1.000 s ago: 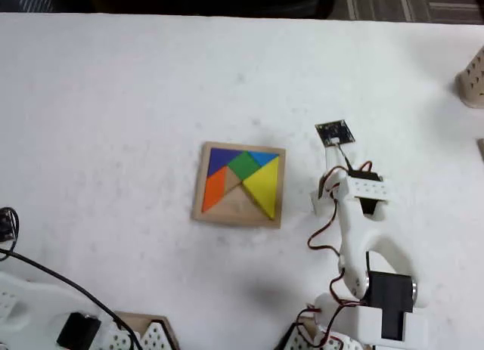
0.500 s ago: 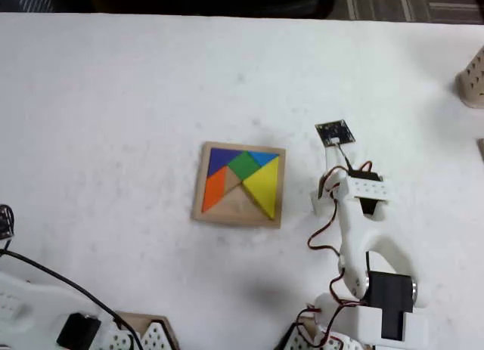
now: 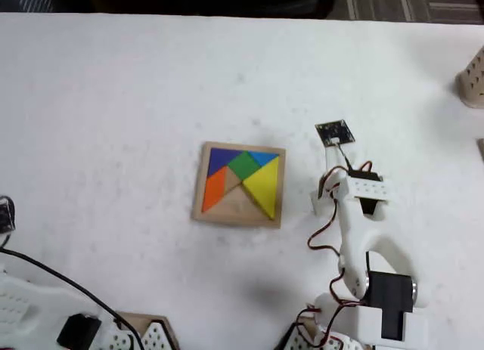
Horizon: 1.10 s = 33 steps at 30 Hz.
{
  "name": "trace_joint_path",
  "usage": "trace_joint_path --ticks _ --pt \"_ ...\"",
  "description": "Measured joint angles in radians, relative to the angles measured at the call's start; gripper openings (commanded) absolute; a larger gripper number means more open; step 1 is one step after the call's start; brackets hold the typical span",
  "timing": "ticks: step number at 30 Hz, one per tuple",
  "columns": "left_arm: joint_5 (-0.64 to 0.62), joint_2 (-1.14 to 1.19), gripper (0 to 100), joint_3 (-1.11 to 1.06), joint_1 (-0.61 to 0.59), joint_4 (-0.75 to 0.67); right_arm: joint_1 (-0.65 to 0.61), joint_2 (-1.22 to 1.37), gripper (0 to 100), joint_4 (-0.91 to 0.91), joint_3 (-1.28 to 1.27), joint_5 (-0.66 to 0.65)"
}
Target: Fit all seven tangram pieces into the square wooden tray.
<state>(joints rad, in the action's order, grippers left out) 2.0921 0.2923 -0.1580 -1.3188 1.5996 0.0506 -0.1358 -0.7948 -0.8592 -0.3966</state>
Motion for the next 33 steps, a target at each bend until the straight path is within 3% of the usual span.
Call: trace_joint_path --ticks 2,5,12,22,33 --pt "-0.097 0.0 1 0.021 0.002 0.063 0.0 0.0 13.7 0.0 0.0 0.0" --pt "-0.192 -0.002 7 0.048 0.021 0.147 0.0 0.0 13.7 0.0 0.0 0.0" --pt "-0.347 -0.146 4 -0.037 0.083 0.166 0.0 0.0 13.7 0.0 0.0 0.0" --pt "-0.422 -0.733 3 -0.496 0.272 0.16 0.0 0.0 13.7 0.0 0.0 0.0" --pt "-0.531 -1.433 2 -1.094 0.377 -0.037 0.0 0.0 13.7 0.0 0.0 0.0"
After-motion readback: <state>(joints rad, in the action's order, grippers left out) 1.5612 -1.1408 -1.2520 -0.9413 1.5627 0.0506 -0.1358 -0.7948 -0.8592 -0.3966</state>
